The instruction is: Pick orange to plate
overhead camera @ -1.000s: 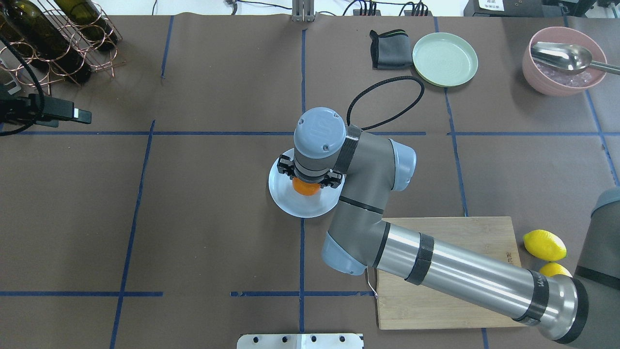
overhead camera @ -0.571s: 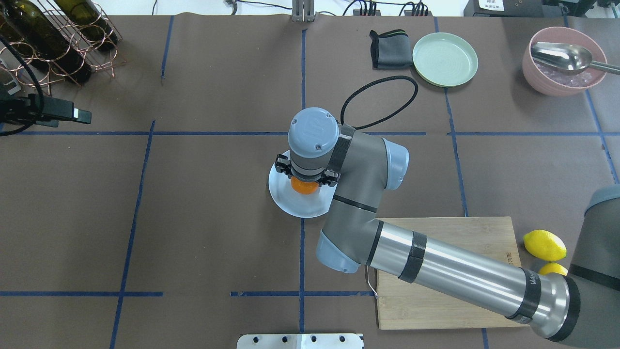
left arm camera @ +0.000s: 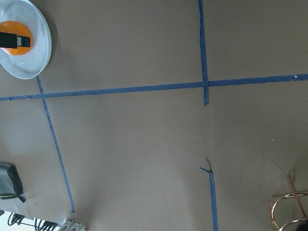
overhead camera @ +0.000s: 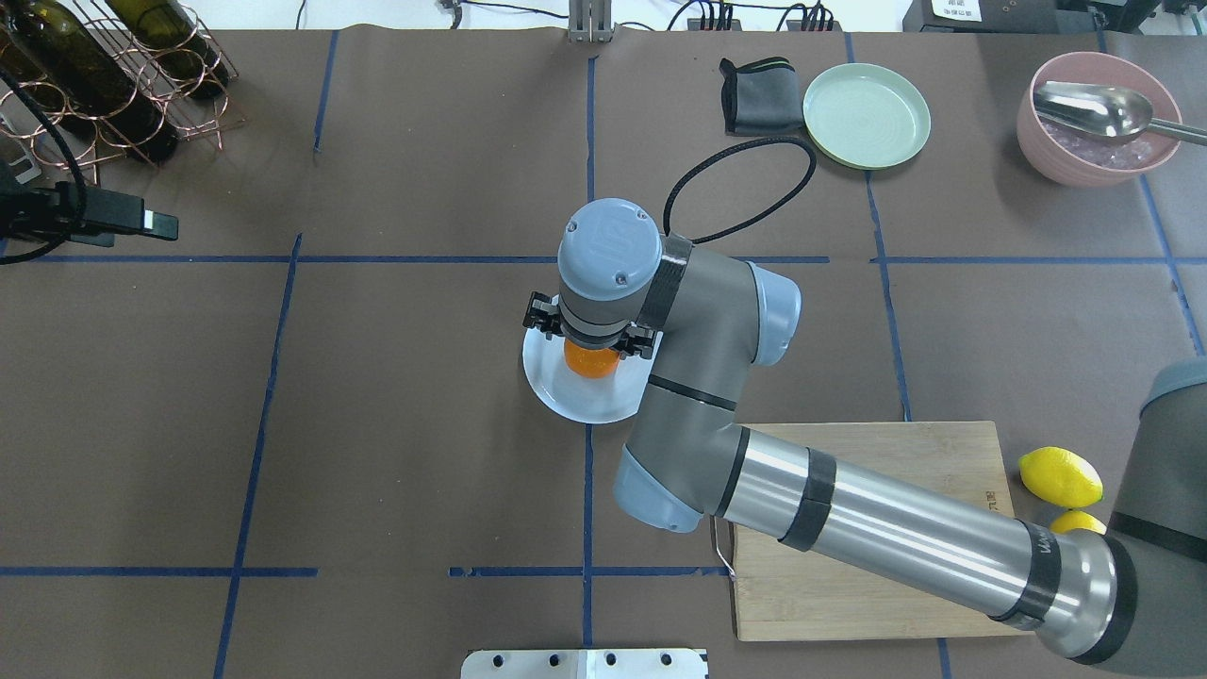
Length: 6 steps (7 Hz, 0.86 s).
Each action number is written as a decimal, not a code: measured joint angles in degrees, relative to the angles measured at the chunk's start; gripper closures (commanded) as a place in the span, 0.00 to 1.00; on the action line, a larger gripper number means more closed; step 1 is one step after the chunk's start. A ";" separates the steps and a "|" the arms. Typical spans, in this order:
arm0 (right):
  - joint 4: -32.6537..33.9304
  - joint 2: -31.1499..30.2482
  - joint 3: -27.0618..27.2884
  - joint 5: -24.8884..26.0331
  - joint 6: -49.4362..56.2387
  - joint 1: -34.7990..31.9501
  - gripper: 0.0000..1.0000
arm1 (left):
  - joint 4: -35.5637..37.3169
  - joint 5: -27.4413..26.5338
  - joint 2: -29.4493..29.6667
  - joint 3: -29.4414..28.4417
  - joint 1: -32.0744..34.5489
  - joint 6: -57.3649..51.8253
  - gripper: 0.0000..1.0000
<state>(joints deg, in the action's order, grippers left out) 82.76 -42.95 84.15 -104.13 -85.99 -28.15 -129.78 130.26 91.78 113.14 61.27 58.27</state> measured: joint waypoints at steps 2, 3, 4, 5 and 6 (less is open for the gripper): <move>5.83 -9.24 19.44 -1.53 0.08 -1.99 0.00 | 0.03 0.00 -0.16 -0.20 0.05 -1.23 0.00; 6.83 -14.34 25.70 -6.19 1.04 -5.69 0.00 | 0.09 0.00 -1.13 -0.50 0.22 -5.01 0.00; 7.18 -19.50 28.46 -13.32 5.57 -11.33 0.00 | 0.15 0.00 -3.32 -1.25 1.25 -12.29 0.00; 7.28 -24.91 29.44 -19.36 14.20 -17.45 0.00 | 0.50 0.00 -5.40 -2.94 3.26 -21.68 0.00; 7.34 -30.73 29.64 -23.76 25.38 -23.83 0.00 | 2.58 0.00 -6.84 -5.06 6.02 -32.89 0.00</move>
<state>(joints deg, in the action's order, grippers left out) 90.10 -73.68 113.80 -127.89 -60.61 -51.98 -127.19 130.25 84.94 108.08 67.29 25.39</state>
